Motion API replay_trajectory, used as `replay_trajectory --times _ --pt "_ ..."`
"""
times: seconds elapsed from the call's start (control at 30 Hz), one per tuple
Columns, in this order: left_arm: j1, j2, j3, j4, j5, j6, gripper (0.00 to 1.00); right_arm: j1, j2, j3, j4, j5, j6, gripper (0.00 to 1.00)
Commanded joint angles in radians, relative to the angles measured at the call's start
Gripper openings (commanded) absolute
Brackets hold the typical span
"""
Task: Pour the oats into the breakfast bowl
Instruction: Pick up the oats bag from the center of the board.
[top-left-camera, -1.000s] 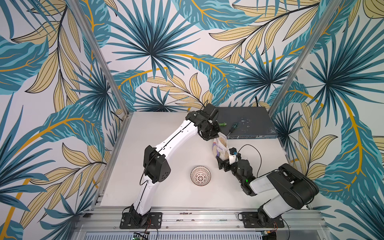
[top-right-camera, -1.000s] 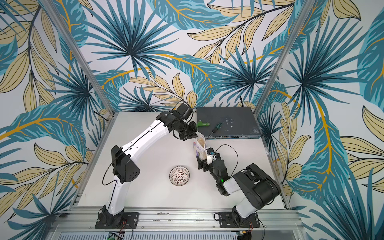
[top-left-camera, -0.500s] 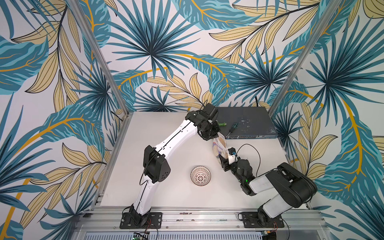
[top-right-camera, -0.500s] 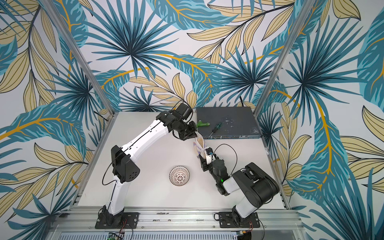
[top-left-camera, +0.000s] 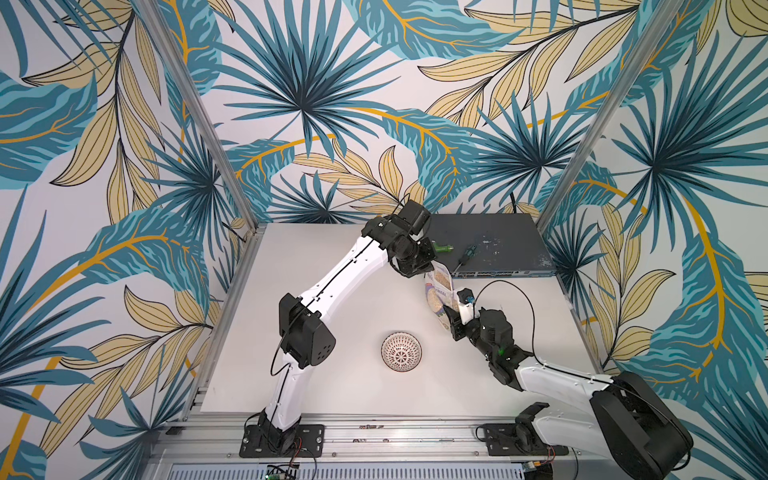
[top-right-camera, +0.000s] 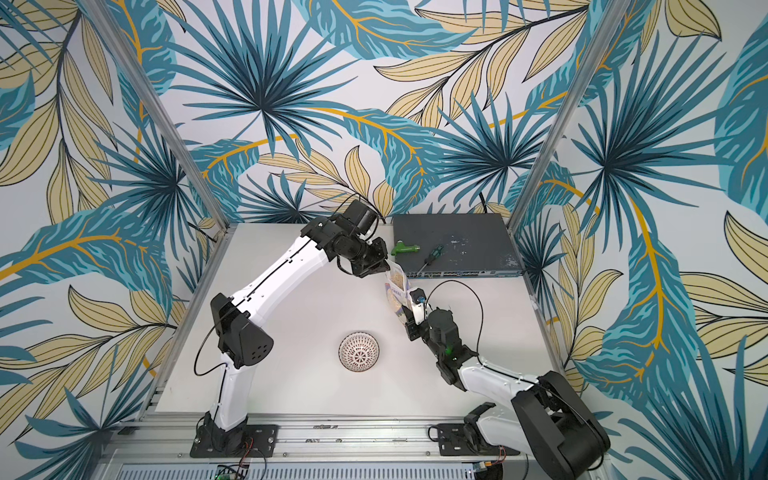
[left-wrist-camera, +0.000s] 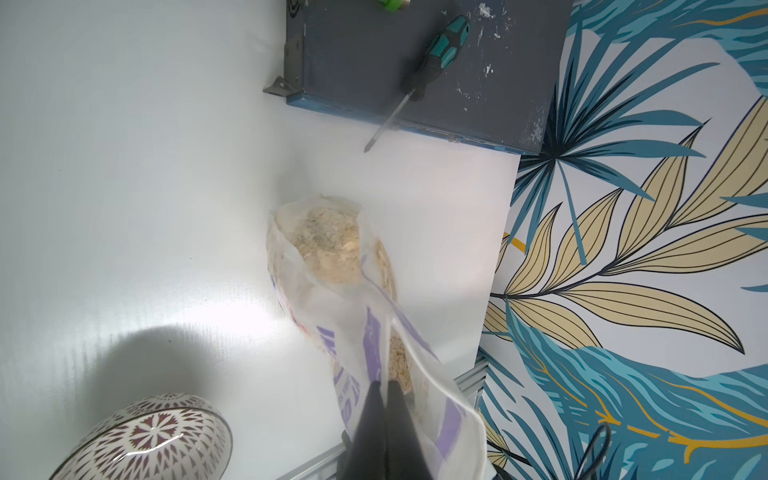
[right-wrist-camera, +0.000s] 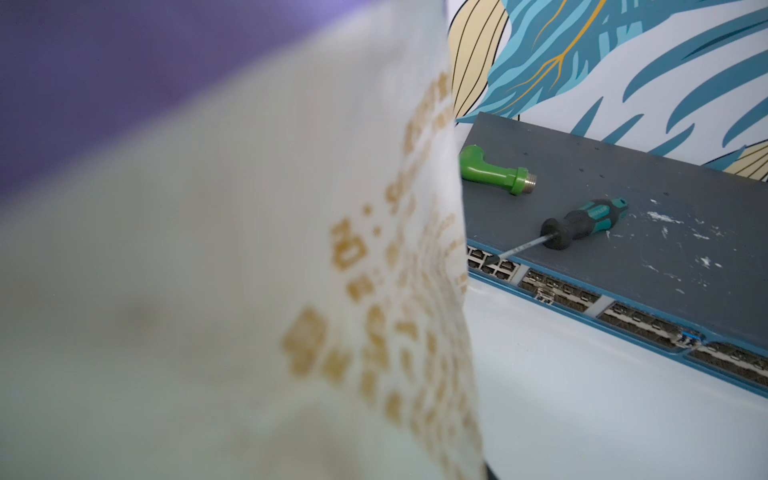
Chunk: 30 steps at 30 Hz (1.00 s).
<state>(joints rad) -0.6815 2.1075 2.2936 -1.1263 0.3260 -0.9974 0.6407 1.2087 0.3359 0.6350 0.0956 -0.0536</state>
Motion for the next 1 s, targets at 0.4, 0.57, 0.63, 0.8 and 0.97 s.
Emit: replay_trajectory --times 0.4,0.57,0.63,0.8,0.97 --pt "0.064 -0.222 -0.058 0.042 0.212 0.126 0.48 0.002 -0.122 0.23 -0.353 -0.059 -0.189 0.0" --pt "0.081 -0.277 -0.122 0.036 0.194 0.171 0.52 0.002 -0.177 0.284 -0.512 -0.038 -0.262 0.0" --pt "0.082 -0.295 -0.141 0.027 0.185 0.182 0.55 0.003 -0.192 0.32 -0.595 -0.042 -0.282 0.0" --pt "0.083 -0.356 -0.227 0.045 0.161 0.212 0.56 0.002 -0.232 0.419 -0.805 -0.064 -0.318 0.0" --pt "0.083 -0.441 -0.324 0.068 0.133 0.283 0.58 0.005 -0.258 0.497 -1.002 -0.092 -0.353 0.0"
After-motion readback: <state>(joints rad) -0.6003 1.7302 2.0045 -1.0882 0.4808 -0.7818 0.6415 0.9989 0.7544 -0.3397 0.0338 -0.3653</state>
